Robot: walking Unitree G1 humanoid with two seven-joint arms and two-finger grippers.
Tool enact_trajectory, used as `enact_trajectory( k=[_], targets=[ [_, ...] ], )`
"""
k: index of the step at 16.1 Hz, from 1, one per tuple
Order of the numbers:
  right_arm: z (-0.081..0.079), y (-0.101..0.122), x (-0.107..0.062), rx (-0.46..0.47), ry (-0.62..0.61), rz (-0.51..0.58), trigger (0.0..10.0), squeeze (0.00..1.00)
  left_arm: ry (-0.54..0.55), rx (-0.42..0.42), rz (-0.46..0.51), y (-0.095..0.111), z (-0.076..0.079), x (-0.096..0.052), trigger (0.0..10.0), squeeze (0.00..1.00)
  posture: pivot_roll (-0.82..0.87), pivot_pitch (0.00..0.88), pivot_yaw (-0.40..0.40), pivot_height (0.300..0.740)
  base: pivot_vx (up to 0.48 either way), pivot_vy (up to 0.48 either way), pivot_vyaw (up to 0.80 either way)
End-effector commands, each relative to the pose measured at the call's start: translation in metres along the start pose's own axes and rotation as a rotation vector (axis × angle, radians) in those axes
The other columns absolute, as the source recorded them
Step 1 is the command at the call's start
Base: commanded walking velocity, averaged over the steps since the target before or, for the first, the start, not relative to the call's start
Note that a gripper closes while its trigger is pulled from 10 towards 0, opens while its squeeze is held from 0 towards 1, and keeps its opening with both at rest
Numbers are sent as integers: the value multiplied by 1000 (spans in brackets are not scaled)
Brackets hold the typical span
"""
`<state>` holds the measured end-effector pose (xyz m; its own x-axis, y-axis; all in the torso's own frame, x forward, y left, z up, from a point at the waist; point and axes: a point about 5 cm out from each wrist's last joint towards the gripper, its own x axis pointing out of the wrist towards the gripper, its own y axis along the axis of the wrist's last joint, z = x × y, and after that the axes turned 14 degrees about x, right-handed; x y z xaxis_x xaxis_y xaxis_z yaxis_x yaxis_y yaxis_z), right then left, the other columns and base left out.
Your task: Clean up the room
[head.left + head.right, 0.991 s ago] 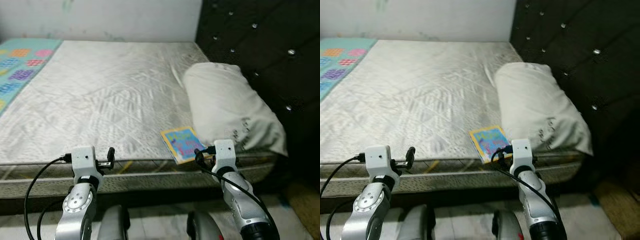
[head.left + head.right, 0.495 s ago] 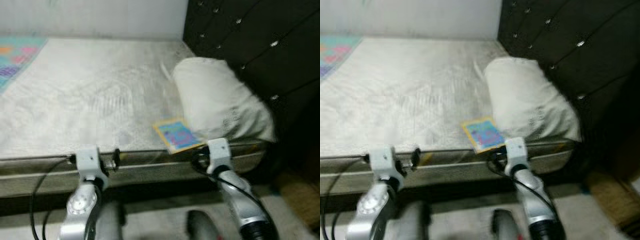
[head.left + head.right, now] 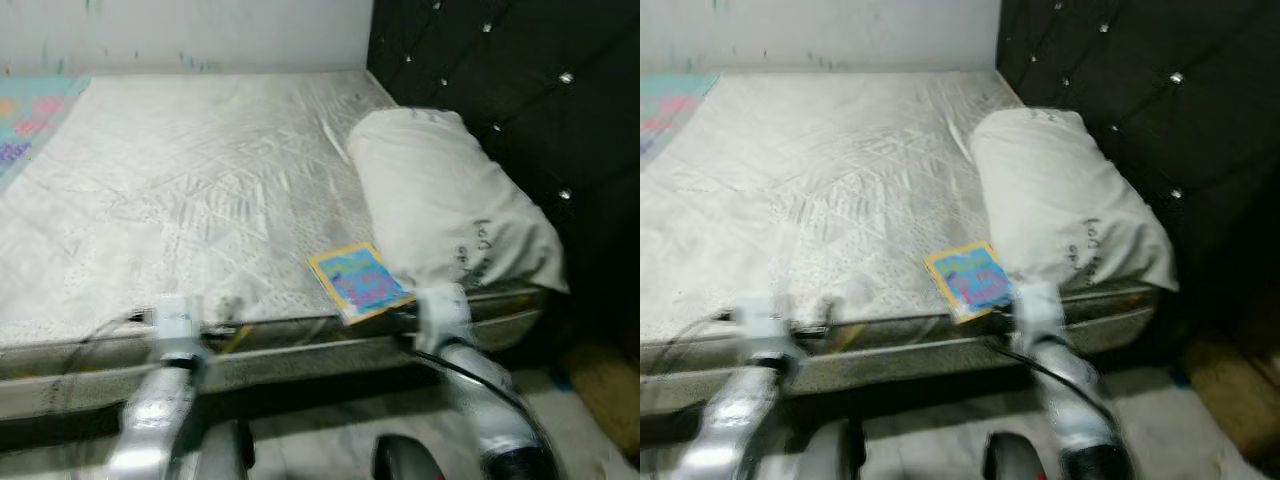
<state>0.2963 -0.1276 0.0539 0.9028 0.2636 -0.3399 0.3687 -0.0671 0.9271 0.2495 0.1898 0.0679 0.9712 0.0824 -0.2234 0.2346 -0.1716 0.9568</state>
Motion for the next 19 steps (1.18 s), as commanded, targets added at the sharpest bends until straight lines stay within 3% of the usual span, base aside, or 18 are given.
enact_trajectory(
  k=[1,5,9,10,11,14,17,19],
  targets=[
    [10,-6,-4,-28,-12,-50,10000,0,-26,-17,10,6,12,2,10000,0,-78,0,-22,585,0,0,0],
    [0,-19,-10,-118,82,-178,10000,0,-23,-21,7,5,14,2,10000,0,-77,0,-26,585,0,0,0],
    [12,-18,-13,-198,48,-206,10000,0,-21,-23,-3,4,15,3,10000,0,-81,0,-26,585,0,0,0],
    [15,-15,-12,-304,74,-232,10000,0,-30,-25,-27,1,17,4,10000,0,-81,0,-26,585,0,0,0],
    [15,-15,-11,-331,85,-236,10000,0,-33,-21,-39,-1,17,4,10000,0,-84,0,-26,585,0,0,0],
    [18,-20,-11,-228,59,-272,10000,0,-47,-21,-70,-5,19,4,10000,0,-77,0,-36,585,0,0,0],
    [16,-24,-16,-60,36,-264,10000,0,-37,-26,-88,-10,15,-1,10000,0,-79,0,-33,580,0,0,0],
    [13,-25,-18,-59,47,-263,10000,0,-40,-25,-94,-11,15,-2,10000,0,-85,0,-27,560,0,0,0]
  ],
)
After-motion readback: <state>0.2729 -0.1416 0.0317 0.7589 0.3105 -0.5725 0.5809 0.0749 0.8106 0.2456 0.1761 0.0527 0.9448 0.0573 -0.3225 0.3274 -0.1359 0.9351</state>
